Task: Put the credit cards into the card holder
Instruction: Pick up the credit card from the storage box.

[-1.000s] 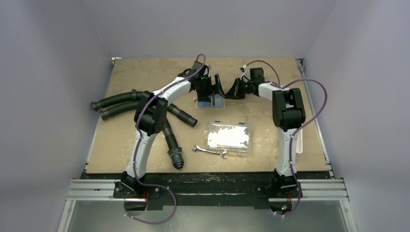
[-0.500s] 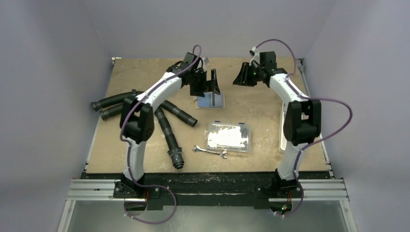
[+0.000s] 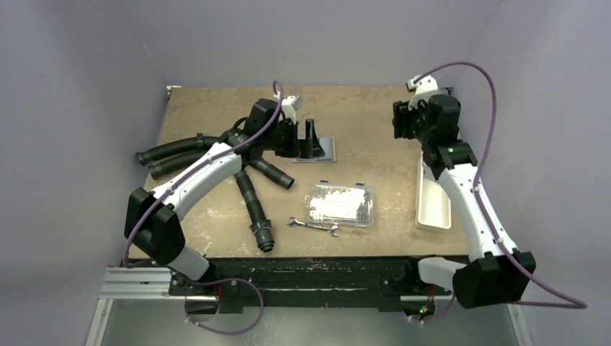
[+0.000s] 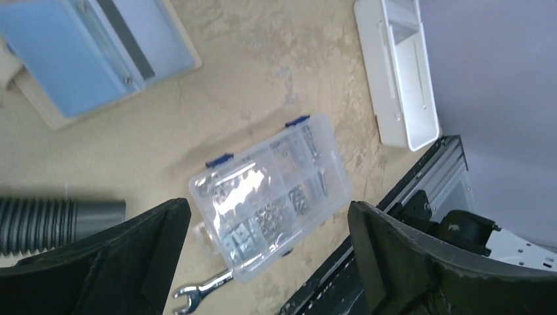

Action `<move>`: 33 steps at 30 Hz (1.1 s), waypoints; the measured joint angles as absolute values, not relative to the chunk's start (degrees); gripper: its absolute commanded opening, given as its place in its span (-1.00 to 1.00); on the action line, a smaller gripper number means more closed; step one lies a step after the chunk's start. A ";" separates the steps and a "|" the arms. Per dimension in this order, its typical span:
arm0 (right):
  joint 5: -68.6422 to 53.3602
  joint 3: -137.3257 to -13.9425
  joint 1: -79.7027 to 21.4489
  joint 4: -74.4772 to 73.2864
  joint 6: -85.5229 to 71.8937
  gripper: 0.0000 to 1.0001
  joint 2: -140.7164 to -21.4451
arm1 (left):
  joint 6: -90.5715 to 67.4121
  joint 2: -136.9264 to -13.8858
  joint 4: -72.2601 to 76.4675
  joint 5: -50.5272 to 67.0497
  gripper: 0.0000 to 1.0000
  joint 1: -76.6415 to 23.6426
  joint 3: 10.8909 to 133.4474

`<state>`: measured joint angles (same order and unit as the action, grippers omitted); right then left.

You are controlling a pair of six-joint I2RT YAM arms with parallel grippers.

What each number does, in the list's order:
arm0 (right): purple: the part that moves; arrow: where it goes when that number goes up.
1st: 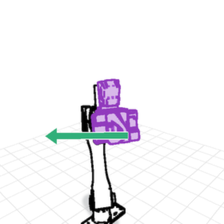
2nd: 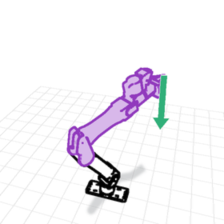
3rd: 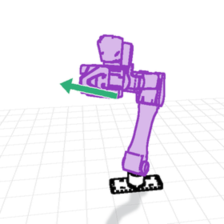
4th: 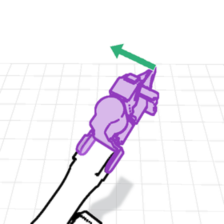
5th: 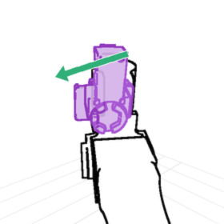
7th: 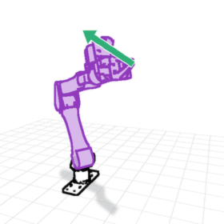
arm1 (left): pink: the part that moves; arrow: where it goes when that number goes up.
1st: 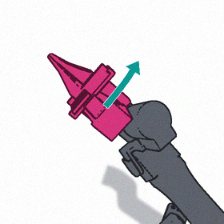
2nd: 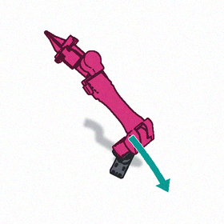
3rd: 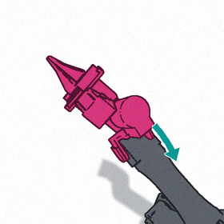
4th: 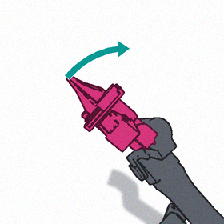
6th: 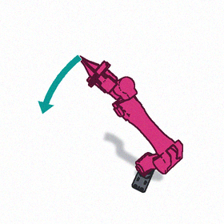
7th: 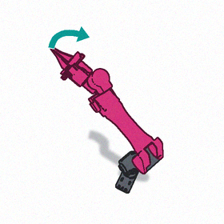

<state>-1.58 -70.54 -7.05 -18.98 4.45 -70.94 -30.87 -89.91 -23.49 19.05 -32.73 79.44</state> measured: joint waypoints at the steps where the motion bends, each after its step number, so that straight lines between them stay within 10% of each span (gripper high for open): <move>1: -0.08 -68.64 -6.55 -19.38 7.33 0.21 -69.36 | -31.07 -88.97 -22.61 19.07 0.99 -32.97 77.19; 14: 5.72 -47.37 15.64 -18.09 40.71 0.31 -58.65 | -33.91 -84.79 -16.78 19.92 0.99 -33.04 71.96; 33: -14.74 -46.39 19.14 -21.15 65.17 0.39 -71.88 | -33.32 -84.68 -17.69 18.20 0.99 -34.52 71.99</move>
<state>-14.74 -46.39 19.14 -21.15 65.17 -71.88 -33.32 -84.68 -17.69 18.20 -34.52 71.99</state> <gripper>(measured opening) 0.685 0.995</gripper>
